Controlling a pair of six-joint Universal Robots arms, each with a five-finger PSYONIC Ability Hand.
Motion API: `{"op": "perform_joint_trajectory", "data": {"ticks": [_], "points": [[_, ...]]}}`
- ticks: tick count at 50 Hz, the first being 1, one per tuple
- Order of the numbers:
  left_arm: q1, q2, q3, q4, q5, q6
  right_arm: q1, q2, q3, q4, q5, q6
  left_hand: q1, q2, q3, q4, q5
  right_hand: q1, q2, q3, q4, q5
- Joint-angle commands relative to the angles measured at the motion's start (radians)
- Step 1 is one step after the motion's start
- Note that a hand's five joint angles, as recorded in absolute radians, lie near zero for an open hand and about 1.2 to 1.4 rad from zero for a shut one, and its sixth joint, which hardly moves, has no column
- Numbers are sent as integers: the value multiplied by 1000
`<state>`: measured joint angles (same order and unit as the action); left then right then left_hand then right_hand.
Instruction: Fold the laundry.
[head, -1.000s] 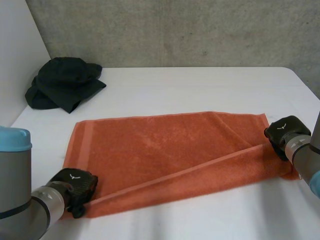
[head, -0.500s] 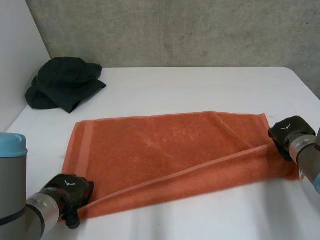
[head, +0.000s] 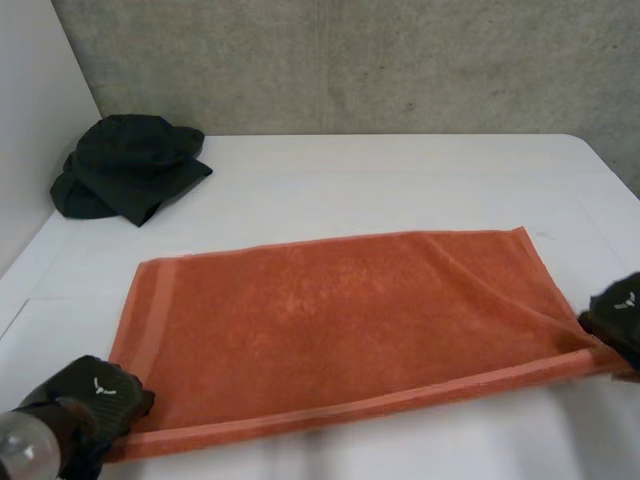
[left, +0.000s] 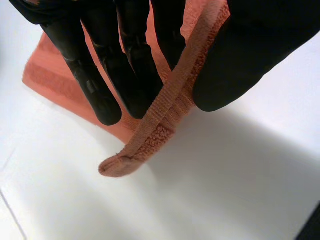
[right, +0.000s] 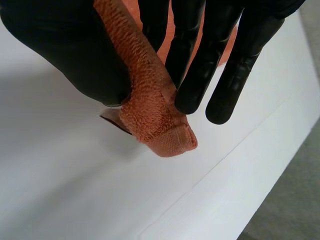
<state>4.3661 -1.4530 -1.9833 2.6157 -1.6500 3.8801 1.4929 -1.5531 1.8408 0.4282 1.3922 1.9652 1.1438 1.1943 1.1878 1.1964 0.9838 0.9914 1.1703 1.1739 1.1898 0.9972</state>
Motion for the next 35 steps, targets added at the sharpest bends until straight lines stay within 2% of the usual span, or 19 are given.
{"op": "perform_joint_trajectory", "data": {"ticks": [1,4,6,9,13,18,21,28,29,30,31,32,34,35], "points": [[20,22,49,13,4,99,-126,-53,17,60,-90,-95,252,202,208,200,238,405,226,222,207,225],[30,-55,96,87,1,94,-117,-45,11,0,-88,-56,252,202,208,200,238,405,226,222,207,225],[43,-145,142,182,-1,94,-105,-24,2,-48,-81,-29,252,202,208,200,238,405,226,222,207,225],[56,-260,213,311,-2,94,-44,76,-51,-144,-67,24,252,202,208,200,238,405,226,222,207,225],[49,-388,302,424,-13,93,84,192,-153,-264,4,90,252,202,208,200,238,405,226,222,207,225],[41,-549,435,541,-39,71,206,396,-348,-416,160,100,252,202,208,200,238,405,226,222,207,225],[36,-658,533,609,-73,59,250,519,-480,-456,211,101,252,202,208,200,238,405,226,222,207,225],[6,-819,664,716,-82,68,276,734,-712,-467,245,98,252,202,208,200,238,405,226,222,207,225],[4,-829,669,730,-82,67,280,772,-753,-468,252,103,252,202,208,200,238,243,64,61,45,63],[1,-836,672,744,-82,65,285,786,-770,-468,260,106,189,138,145,136,174,-197,-376,-380,-396,-378],[-14,-842,672,771,-80,67,290,797,-784,-467,271,109,-608,-659,-652,-661,-623,-693,-872,-875,-891,-873],[-23,-843,670,785,-80,70,294,803,-795,-467,281,113,-969,-1020,-1013,-1022,-984,-817,-996,-999,-1015,-997],[-39,-842,667,808,-79,65,302,800,-816,-482,312,129,-896,-946,-940,-949,-910,-817,-996,-999,-1015,-997],[-48,-837,666,825,-79,62,303,794,-818,-494,318,139,-969,-1020,-1013,-1022,-984,-817,-996,-999,-1015,-997]]}}
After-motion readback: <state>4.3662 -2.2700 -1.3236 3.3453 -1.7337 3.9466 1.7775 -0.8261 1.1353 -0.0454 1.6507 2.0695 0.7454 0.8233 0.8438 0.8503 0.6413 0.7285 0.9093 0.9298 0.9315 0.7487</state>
